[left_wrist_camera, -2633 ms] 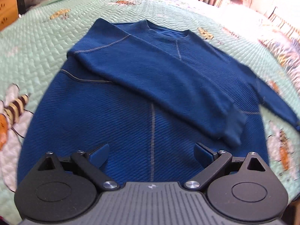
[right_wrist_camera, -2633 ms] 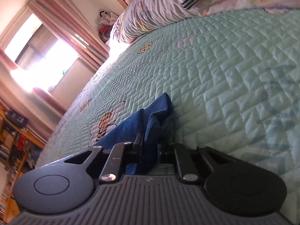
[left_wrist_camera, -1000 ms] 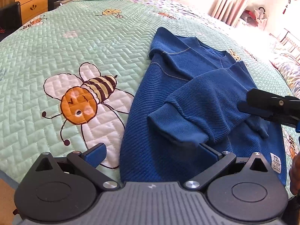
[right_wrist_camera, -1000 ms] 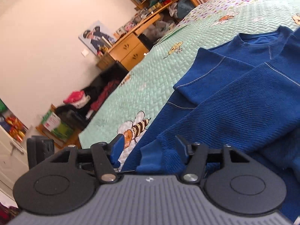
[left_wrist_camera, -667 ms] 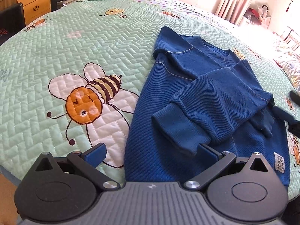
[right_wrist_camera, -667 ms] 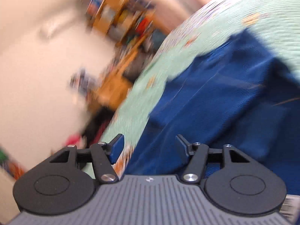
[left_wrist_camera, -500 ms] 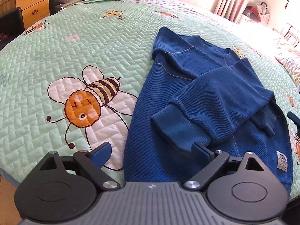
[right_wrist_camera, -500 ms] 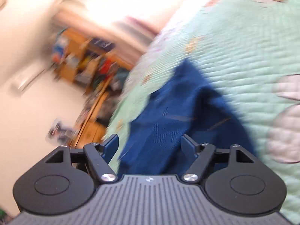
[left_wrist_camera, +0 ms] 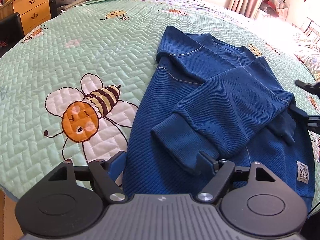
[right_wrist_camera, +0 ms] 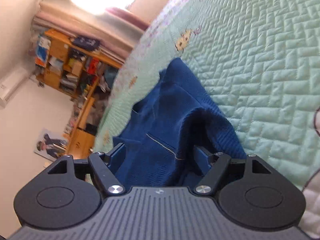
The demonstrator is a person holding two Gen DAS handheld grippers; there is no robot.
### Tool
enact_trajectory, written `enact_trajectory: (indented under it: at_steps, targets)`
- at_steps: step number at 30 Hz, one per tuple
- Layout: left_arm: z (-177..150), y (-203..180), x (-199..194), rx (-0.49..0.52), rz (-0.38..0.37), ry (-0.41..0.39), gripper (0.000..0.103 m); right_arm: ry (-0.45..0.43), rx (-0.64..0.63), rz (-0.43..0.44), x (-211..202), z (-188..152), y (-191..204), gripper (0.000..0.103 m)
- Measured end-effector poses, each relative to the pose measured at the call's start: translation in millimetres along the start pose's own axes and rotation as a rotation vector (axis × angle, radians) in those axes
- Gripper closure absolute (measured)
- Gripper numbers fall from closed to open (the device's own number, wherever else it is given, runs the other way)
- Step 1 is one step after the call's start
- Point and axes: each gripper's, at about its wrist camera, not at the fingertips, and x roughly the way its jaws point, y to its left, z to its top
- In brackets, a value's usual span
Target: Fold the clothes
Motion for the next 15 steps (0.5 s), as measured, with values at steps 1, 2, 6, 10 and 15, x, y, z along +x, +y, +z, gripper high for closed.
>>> enact_trajectory:
  at_steps: [1, 2, 6, 10, 15]
  targets:
    - [0.5, -0.9, 0.5, 0.002, 0.002, 0.002, 0.025, -0.002, 0.001, -0.014, 3.5, 0.4, -1.7, 0.027]
    - [1.0, -1.5, 1.1, 0.003, 0.005, 0.005, 0.025, -0.002, 0.006, 0.008, 7.5, 1.1, -3.6, 0.027]
    - [3.2, -3.3, 4.4, 0.002, 0.018, 0.019, 0.024, -0.043, 0.122, 0.202, 13.6, 5.1, -20.8, 0.025]
    - [6.0, -8.4, 6.2, 0.011, 0.029, 0.028, 0.024, -0.097, 0.216, 0.282, 15.4, 7.1, -37.1, 0.025]
    - [10.3, -21.8, 0.1, 0.037, 0.013, -0.001, 0.024, -0.316, 0.407, 0.462, -12.9, 0.4, -68.4, 0.024]
